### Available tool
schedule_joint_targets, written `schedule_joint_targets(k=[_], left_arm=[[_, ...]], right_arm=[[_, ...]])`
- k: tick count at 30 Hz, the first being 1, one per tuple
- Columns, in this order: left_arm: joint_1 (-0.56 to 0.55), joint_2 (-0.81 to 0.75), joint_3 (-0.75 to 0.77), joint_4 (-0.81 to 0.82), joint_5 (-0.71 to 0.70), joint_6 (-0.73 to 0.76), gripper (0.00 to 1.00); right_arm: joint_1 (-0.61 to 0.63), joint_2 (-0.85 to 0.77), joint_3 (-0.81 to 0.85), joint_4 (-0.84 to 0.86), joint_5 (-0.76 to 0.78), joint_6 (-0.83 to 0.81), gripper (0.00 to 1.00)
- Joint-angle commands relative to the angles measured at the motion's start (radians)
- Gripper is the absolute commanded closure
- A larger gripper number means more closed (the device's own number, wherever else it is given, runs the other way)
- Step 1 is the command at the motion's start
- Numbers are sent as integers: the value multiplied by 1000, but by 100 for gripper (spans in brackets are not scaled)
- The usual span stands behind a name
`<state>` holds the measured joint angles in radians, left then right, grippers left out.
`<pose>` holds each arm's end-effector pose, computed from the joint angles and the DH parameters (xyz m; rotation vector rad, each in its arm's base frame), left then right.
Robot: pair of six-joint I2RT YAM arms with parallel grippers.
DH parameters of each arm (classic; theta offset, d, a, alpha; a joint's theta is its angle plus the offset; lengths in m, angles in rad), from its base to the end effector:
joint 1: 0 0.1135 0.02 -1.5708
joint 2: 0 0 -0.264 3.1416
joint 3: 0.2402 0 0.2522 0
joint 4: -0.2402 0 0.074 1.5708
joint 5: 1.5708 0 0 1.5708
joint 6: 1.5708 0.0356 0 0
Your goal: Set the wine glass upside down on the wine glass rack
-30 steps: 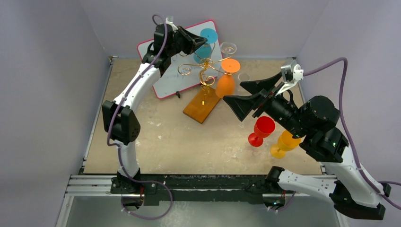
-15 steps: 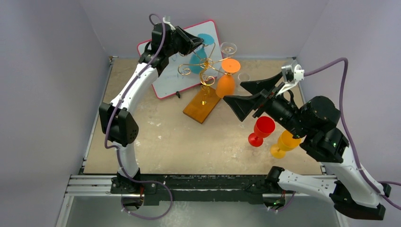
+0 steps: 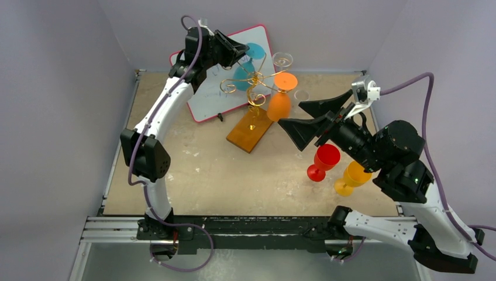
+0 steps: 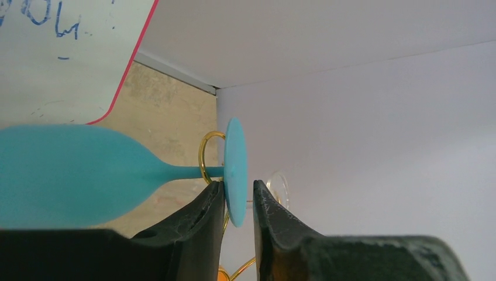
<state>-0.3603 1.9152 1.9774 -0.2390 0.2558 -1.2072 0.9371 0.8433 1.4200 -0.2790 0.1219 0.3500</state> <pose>0.4241 -0.1694 0.4180 -0.6068 1.8547 -1.3234 0.0755 0.0954 0.5266 -0.2819 1.3152 1.0227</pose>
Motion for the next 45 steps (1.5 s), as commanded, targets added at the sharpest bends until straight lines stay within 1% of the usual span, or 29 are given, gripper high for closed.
schedule_joint_targets(k=[1, 5, 12, 14, 15, 21, 24, 28, 31, 33, 37, 39, 41, 45], left_arm=[[8, -87, 46, -6, -55, 45, 75], [11, -113, 44, -30, -93, 69, 69], [14, -174, 48, -98, -181, 147, 49], [15, -193, 52, -122, -205, 175, 39], [14, -206, 55, -136, -216, 192, 36], [15, -290, 21, -262, -251, 301, 29], [16, -355, -57, -293, -249, 347, 26], [15, -456, -175, -354, -296, 435, 24], [16, -555, -292, -370, -338, 491, 23], [16, -617, -383, -370, -359, 509, 23], [16, -730, -573, -371, -359, 532, 21], [16, -781, -650, -369, -347, 554, 21], [16, -836, -727, -345, -344, 562, 21], [17, -922, -874, -287, -288, 631, 18]], right_arm=[[6, -6, -5, 32, 21, 13, 0], [6, -11, -16, 34, 21, 12, 0], [6, -26, -51, 15, 19, 17, 0], [6, -33, -70, 2, 16, 26, 0], [5, -39, -75, -3, 26, 28, 0], [6, -39, -76, -61, 115, 58, 0], [6, -22, -63, -104, 167, 100, 0], [5, 4, -55, -167, 231, 157, 0], [6, 10, -65, -201, 253, 177, 0], [5, 15, -67, -237, 280, 222, 0], [6, 19, -64, -336, 355, 357, 0], [6, 19, -61, -414, 413, 451, 0], [6, 20, -53, -485, 461, 537, 0], [6, 24, -65, -586, 528, 633, 0]])
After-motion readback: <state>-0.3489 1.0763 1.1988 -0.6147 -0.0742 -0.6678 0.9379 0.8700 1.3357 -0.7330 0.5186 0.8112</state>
